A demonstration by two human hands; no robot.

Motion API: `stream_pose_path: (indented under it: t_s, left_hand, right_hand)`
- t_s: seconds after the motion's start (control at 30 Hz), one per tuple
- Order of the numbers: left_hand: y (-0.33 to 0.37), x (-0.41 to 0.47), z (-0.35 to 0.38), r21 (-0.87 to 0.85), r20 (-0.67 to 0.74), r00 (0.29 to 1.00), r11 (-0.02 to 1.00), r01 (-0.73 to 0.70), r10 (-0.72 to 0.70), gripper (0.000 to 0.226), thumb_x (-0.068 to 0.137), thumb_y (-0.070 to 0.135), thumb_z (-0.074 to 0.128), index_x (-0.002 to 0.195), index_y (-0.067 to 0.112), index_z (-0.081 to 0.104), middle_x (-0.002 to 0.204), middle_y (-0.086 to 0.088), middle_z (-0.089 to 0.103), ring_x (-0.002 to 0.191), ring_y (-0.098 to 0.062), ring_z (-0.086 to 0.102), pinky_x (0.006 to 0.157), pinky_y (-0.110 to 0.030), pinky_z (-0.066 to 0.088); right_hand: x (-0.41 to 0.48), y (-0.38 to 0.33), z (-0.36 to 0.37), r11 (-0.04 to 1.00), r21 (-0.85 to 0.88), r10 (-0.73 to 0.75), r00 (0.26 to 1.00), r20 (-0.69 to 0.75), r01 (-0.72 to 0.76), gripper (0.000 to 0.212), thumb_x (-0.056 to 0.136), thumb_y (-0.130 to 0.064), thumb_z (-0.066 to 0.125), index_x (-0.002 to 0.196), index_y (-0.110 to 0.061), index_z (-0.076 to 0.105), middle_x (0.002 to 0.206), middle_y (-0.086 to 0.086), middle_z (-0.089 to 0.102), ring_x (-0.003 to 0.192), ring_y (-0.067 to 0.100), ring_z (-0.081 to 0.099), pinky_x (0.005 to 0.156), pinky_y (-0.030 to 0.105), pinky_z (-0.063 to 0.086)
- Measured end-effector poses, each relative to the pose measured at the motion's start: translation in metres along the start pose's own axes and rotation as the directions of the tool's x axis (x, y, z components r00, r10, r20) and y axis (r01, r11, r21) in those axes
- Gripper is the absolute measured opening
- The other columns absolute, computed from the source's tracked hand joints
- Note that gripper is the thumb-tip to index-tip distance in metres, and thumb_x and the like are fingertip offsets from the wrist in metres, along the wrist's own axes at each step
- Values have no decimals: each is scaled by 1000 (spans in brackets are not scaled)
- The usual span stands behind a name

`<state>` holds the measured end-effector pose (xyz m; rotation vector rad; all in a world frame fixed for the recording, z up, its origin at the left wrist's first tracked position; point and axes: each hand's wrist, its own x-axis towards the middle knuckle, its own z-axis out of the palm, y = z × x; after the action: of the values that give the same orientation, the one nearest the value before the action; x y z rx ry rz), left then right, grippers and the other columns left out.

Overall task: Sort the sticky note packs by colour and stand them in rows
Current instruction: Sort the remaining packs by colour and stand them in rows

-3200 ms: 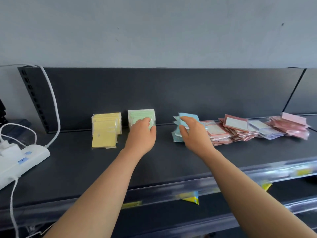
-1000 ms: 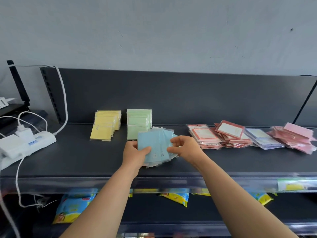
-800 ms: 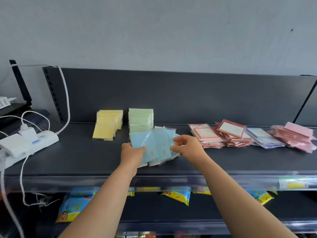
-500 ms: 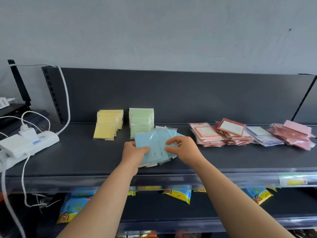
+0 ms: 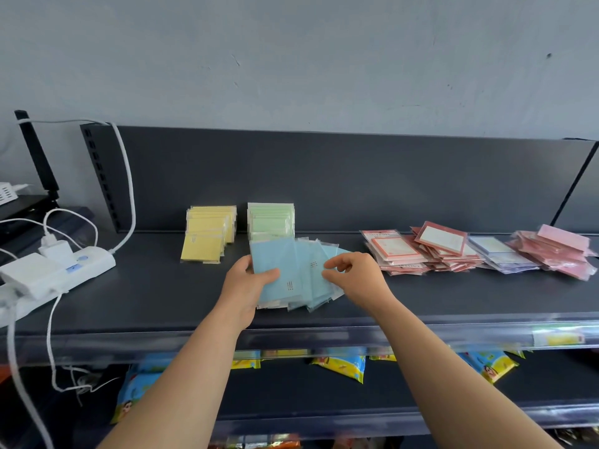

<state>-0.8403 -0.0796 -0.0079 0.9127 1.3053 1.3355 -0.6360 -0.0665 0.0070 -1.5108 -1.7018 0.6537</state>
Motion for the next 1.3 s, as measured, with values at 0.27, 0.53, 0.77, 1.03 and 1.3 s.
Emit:
stream_pose_path:
  t_s: [0.27, 0.53, 0.77, 1.03, 1.3]
  left_hand:
    - [-2, 1, 8, 98, 40, 999, 995, -29, 25, 28, 91, 3, 61, 113, 21, 57, 114, -3, 65, 105, -23, 62, 94, -48, 51]
    - [3, 4, -6, 154, 15, 1000, 988, 22, -24, 37, 91, 2, 58, 120, 19, 43, 120, -5, 56, 111, -26, 56, 97, -51, 49]
    - [2, 2, -1, 280, 48, 998, 960, 24, -39, 50, 86, 5, 69, 119, 21, 34, 119, -4, 51, 113, -25, 54, 95, -47, 51]
    - [9, 6, -20, 379, -115, 993, 925, 41, 3, 48, 88, 3, 64, 127, 10, 38, 119, -7, 51, 105, -24, 52, 82, -37, 47]
    - [12, 5, -25, 432, -178, 984, 897, 92, -15, 39, 89, 1, 59, 125, 5, 45, 118, -10, 55, 97, -23, 54, 61, -27, 42]
  right_hand:
    - [-1, -14, 5, 998, 17, -68, 997, 46, 67, 22, 90, -16, 64, 110, -13, 72, 95, -12, 65, 76, -2, 56, 63, 6, 41]
    - [6, -6, -1, 995, -83, 43, 998, -46, -47, 17, 83, -14, 68, 100, -18, 70, 92, -7, 65, 84, 12, 61, 74, 24, 48]
    - [0, -6, 3, 964, -233, 130, 992, 4, -125, 31, 78, -27, 75, 103, -21, 59, 86, -9, 55, 79, 16, 60, 73, 33, 53]
    - [1, -4, 1, 962, -213, 191, 979, 74, -171, 29, 83, -23, 72, 97, 2, 68, 97, 19, 68, 78, 30, 61, 74, 40, 54]
    - [1, -12, 20, 912, -389, 179, 979, 98, -128, 31, 86, -27, 62, 66, -6, 51, 57, 3, 41, 53, 21, 39, 50, 24, 33]
